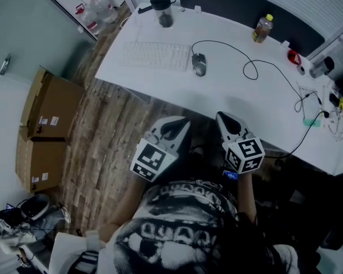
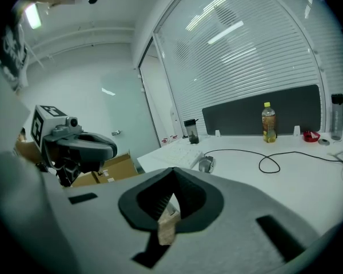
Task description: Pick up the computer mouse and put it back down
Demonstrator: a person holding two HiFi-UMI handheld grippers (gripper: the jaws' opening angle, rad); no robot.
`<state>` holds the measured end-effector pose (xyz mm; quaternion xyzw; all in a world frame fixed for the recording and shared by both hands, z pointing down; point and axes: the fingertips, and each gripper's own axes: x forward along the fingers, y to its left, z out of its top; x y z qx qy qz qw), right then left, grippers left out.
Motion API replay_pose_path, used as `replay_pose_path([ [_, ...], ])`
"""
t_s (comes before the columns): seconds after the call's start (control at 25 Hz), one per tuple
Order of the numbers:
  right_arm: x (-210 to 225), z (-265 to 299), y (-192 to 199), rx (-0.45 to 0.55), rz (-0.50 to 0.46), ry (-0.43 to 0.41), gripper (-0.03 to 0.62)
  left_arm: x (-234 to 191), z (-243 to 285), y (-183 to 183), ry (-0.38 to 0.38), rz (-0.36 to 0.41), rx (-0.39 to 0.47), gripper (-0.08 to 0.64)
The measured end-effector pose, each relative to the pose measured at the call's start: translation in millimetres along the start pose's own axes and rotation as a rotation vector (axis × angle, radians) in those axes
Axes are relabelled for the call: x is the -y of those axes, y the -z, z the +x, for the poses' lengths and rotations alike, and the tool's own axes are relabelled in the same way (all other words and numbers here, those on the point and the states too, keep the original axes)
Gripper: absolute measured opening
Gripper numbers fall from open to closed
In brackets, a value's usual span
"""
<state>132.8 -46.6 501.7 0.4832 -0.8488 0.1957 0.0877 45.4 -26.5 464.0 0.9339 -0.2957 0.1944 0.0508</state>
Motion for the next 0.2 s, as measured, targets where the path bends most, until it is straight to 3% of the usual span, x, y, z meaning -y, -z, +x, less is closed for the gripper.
replay_pose_path([
  [0.2,5.1,-2.9,-0.5,-0.003,-0.001,0.008,-0.008,5.6,-1.6,0.0,0.013,0.008,-0.006,0.006],
])
